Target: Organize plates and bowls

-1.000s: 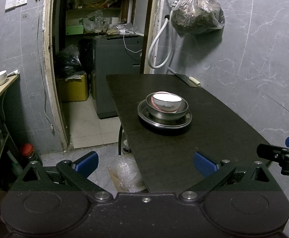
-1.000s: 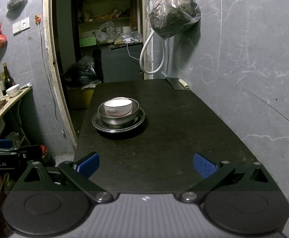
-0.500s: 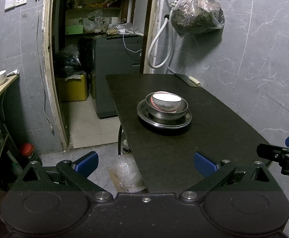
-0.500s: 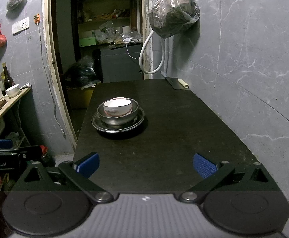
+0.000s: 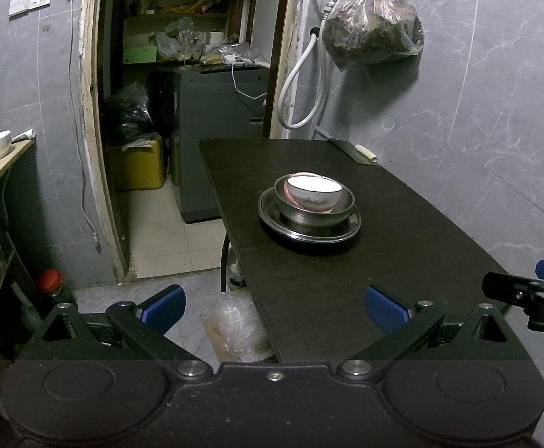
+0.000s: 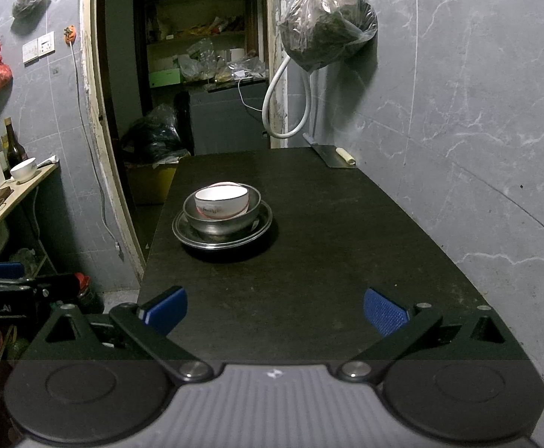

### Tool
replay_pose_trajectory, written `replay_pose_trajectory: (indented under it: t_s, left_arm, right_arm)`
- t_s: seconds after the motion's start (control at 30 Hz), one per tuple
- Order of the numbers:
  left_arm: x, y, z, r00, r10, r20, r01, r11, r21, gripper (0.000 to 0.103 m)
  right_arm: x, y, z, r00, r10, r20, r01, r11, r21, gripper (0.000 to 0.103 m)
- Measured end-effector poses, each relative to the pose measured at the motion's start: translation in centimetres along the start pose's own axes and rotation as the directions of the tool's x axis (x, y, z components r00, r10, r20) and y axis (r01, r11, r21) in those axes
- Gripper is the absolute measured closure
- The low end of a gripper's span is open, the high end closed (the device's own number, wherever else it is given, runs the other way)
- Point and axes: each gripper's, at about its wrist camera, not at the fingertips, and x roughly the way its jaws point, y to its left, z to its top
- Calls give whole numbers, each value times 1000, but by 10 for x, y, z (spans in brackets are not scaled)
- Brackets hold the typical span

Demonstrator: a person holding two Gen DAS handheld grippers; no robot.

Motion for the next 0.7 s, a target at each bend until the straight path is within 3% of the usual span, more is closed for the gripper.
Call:
replay_pose_trajectory:
  t_s: [0.27,0.7]
  left_arm:
    - [-3,-3,-3,998,67,-9,-67,998,22,1]
    - [-3,0,1,1000,27,-11,-27,999,27,1]
  right_arm:
    - [1,1,0,1000,0,-2,0,1000,-1,0]
    - [5,4,0,1000,-3,-10,3,1000,-1,0]
